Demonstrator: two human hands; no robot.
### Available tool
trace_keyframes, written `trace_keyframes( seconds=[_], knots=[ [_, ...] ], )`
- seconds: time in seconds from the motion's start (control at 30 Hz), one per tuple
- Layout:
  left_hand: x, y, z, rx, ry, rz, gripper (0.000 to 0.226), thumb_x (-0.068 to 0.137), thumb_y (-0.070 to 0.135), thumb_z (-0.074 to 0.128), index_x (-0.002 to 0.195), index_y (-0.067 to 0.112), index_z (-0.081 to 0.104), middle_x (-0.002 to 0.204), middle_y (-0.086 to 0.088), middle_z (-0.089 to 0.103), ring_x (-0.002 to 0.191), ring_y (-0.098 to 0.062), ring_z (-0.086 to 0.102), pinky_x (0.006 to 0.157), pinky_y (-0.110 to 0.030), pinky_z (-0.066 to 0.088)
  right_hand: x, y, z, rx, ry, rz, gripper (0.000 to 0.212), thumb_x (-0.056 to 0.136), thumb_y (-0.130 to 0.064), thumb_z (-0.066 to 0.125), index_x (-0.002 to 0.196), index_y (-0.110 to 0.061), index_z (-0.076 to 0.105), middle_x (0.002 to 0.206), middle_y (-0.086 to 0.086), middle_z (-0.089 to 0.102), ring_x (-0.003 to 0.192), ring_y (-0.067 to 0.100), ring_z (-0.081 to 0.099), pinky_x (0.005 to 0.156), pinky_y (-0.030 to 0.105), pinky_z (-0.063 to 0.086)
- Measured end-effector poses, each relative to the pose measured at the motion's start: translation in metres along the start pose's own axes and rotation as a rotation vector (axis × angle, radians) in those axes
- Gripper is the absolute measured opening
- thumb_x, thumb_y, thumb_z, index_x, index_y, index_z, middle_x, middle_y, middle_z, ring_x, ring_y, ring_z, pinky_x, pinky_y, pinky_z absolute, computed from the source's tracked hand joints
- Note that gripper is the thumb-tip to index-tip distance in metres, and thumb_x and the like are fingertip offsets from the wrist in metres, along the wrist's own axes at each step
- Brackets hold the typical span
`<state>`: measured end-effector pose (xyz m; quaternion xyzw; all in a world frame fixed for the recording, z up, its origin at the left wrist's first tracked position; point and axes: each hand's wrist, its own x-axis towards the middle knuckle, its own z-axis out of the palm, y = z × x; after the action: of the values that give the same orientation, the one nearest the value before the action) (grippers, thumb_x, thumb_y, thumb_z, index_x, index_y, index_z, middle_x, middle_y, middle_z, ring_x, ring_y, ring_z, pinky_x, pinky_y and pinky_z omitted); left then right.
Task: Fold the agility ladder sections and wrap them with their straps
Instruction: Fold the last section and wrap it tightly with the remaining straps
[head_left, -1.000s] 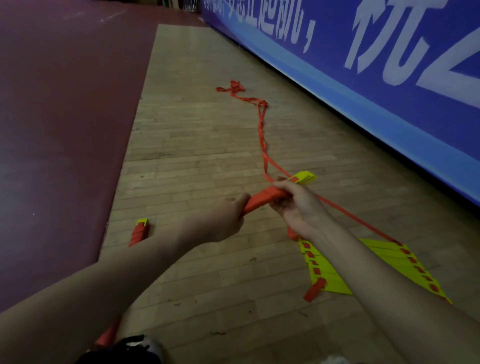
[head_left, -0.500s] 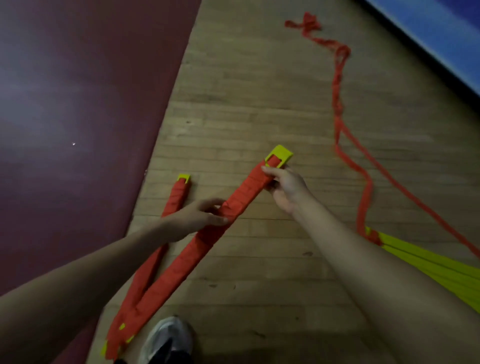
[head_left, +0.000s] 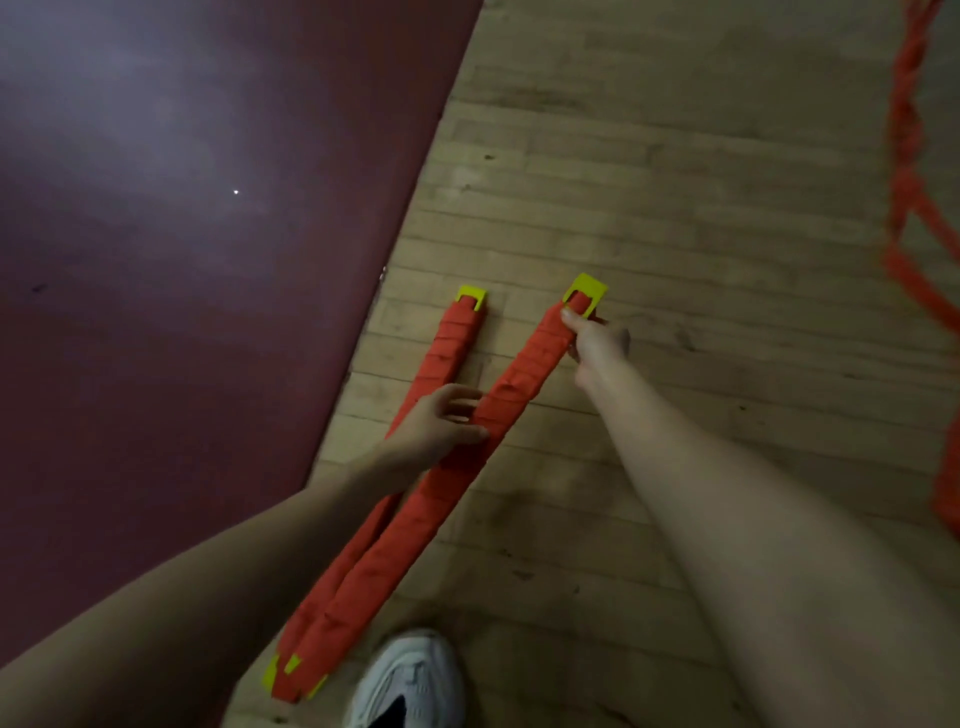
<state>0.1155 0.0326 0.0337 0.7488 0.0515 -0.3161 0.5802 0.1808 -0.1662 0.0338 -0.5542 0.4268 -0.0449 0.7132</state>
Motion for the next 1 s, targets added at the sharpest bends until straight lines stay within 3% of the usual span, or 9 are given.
trace_keyframes(
  seconds=[0.07, 0.13, 0.3, 0.37, 0.47, 0.57, 0.63, 0.83, 1.0],
  knots=[
    [-0.001, -0.014, 0.002, 0.041, 0.011, -0.010, 0.043, 0.080, -0.002, 0.071, 0.115, 0.018, 0.055, 0.103, -0.001, 0.057, 0.083, -0.004, 0.054, 0.069, -0.013, 0.049, 0.003, 0.010, 0.004, -0.063, 0.070, -0.014, 0.007, 0.080, 0.001, 0.071, 0.080, -0.001, 0.064, 0.085, 0.011, 0.067, 0.073, 0.020, 0.062, 0.075, 0.039, 0.056],
    [-0.003, -0.028, 0.004, 0.079, 0.059, -0.025, 0.044, 0.080, 0.000, 0.072, 0.112, 0.024, 0.054, 0.106, 0.000, 0.056, 0.085, -0.005, 0.053, 0.064, -0.013, 0.047, 0.008, 0.019, 0.008, -0.117, 0.076, -0.012, 0.015, 0.080, -0.002, 0.071, 0.094, 0.000, 0.067, 0.097, 0.016, 0.069, 0.082, 0.023, 0.064, 0.085, 0.046, 0.056],
    [-0.002, -0.047, 0.002, -0.003, 0.204, -0.039, 0.047, 0.080, -0.005, 0.069, 0.121, 0.015, 0.056, 0.111, -0.003, 0.056, 0.094, -0.013, 0.055, 0.068, -0.017, 0.049, -0.006, 0.023, 0.022, -0.038, -0.219, 0.140, 0.020, 0.095, 0.001, 0.045, 0.104, -0.011, 0.060, 0.084, 0.002, 0.059, 0.072, 0.010, 0.053, 0.064, 0.022, 0.044],
    [0.002, -0.050, 0.000, -0.074, 0.225, -0.069, 0.046, 0.083, -0.006, 0.065, 0.124, 0.012, 0.056, 0.118, -0.007, 0.059, 0.094, -0.014, 0.058, 0.069, -0.019, 0.051, -0.010, 0.027, 0.030, 0.034, -0.307, 0.197, 0.027, 0.096, 0.003, 0.037, 0.099, -0.017, 0.056, 0.085, -0.003, 0.055, 0.077, 0.007, 0.051, 0.070, 0.021, 0.041],
    [0.005, -0.052, -0.002, -0.020, 0.249, -0.090, 0.049, 0.088, -0.008, 0.057, 0.133, 0.011, 0.052, 0.128, -0.010, 0.059, 0.100, -0.016, 0.061, 0.074, -0.020, 0.052, -0.011, 0.034, 0.036, 0.072, -0.382, 0.231, 0.032, 0.095, 0.003, 0.033, 0.090, -0.020, 0.054, 0.090, -0.006, 0.056, 0.088, 0.005, 0.053, 0.092, 0.027, 0.033],
    [0.005, -0.050, 0.000, 0.375, 0.217, 0.018, 0.055, 0.087, -0.010, 0.047, 0.140, 0.005, 0.044, 0.137, -0.013, 0.052, 0.124, -0.028, 0.052, 0.100, -0.027, 0.039, -0.014, 0.038, 0.038, 0.091, -0.395, 0.242, 0.039, 0.097, 0.000, 0.037, 0.127, -0.019, 0.051, 0.130, 0.001, 0.055, 0.133, 0.013, 0.040, 0.111, 0.039, 0.024],
    [0.005, -0.046, 0.004, 0.526, 0.210, 0.104, 0.052, 0.086, -0.006, 0.048, 0.138, 0.000, 0.045, 0.141, -0.016, 0.048, 0.130, -0.028, 0.044, 0.105, -0.022, 0.027, -0.018, 0.039, 0.039, 0.057, -0.395, 0.246, 0.045, 0.098, -0.004, 0.040, 0.141, -0.016, 0.040, 0.147, 0.004, 0.043, 0.141, 0.013, 0.031, 0.113, 0.041, 0.021],
    [0.008, -0.038, 0.005, 0.603, 0.294, 0.176, 0.045, 0.082, -0.002, 0.057, 0.128, 0.001, 0.056, 0.127, -0.017, 0.057, 0.118, -0.031, 0.053, 0.097, -0.026, 0.034, -0.023, 0.036, 0.021, 0.003, -0.395, 0.234, 0.044, 0.099, -0.009, 0.043, 0.142, -0.015, 0.039, 0.147, 0.006, 0.042, 0.140, 0.017, 0.033, 0.109, 0.039, 0.027],
    [0.022, -0.003, 0.028, 0.677, 0.301, 0.253, 0.040, 0.083, -0.003, 0.055, 0.123, 0.000, 0.060, 0.123, -0.022, 0.057, 0.115, -0.036, 0.053, 0.095, -0.029, 0.035, -0.027, 0.012, -0.038, -0.145, -0.399, 0.213, 0.043, 0.097, -0.007, 0.047, 0.140, -0.011, 0.041, 0.130, 0.005, 0.051, 0.132, 0.027, 0.044, 0.109, 0.041, 0.032]
  ],
)
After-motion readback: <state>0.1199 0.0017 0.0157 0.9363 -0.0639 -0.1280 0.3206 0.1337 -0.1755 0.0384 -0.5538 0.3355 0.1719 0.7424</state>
